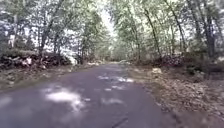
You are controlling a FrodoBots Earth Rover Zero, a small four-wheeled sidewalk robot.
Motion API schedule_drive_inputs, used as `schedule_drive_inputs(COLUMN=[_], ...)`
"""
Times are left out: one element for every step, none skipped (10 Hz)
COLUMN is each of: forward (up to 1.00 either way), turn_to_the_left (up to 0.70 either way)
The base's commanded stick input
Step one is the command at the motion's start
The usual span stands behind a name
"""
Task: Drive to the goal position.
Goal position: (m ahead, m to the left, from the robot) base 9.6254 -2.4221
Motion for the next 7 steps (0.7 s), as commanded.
schedule_drive_inputs(forward=[0.70, 0.70, 0.70, 0.70, 0.70, 0.70, 0.70], turn_to_the_left=[-0.04, -0.10, -0.12, -0.04, 0.00, 0.00, 0.00])
